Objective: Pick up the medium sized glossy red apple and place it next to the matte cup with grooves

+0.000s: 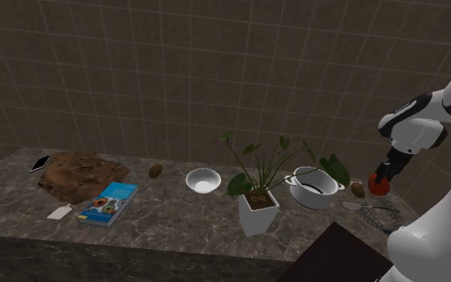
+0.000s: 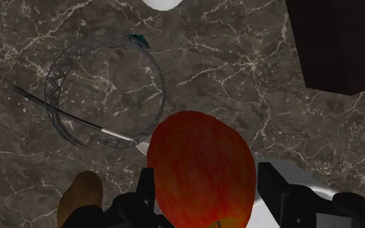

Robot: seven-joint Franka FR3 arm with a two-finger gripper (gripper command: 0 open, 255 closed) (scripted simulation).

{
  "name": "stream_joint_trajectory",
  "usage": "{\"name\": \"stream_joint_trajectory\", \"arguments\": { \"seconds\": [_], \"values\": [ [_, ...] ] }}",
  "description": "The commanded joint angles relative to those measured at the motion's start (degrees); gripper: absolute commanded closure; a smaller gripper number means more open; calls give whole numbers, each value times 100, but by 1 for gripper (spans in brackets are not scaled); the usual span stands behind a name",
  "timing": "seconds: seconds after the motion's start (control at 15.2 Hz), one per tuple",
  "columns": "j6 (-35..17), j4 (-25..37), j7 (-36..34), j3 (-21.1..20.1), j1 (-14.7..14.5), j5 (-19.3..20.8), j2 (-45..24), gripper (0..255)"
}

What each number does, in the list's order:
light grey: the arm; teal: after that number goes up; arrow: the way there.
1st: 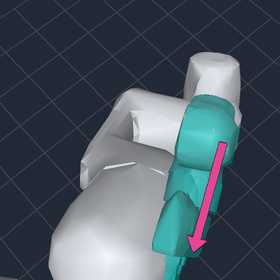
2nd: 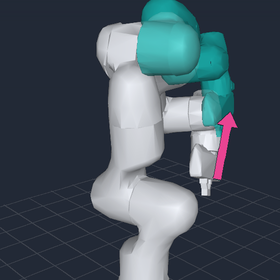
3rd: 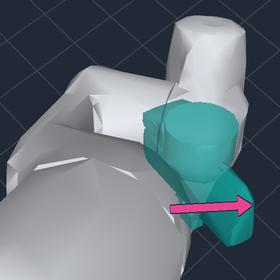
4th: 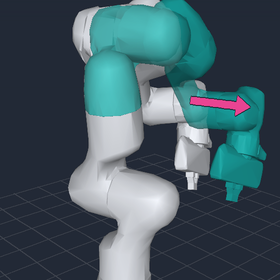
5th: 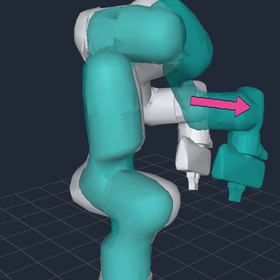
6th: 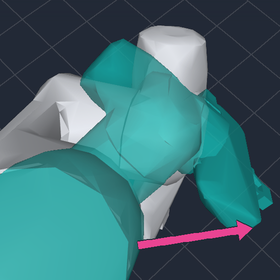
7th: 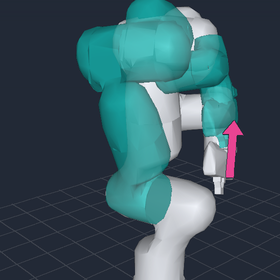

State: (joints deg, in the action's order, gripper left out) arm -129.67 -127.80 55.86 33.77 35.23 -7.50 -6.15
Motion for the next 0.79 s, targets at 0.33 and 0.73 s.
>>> {"name": "stream_joint_trajectory", "arguments": {
  "seconds": [0.33,0.73],
  "values": [
    [325,772,1177,286,683,-421,-662,255],
    [85,839,1550,220,912,-745,-1077,255]
  ]
}}
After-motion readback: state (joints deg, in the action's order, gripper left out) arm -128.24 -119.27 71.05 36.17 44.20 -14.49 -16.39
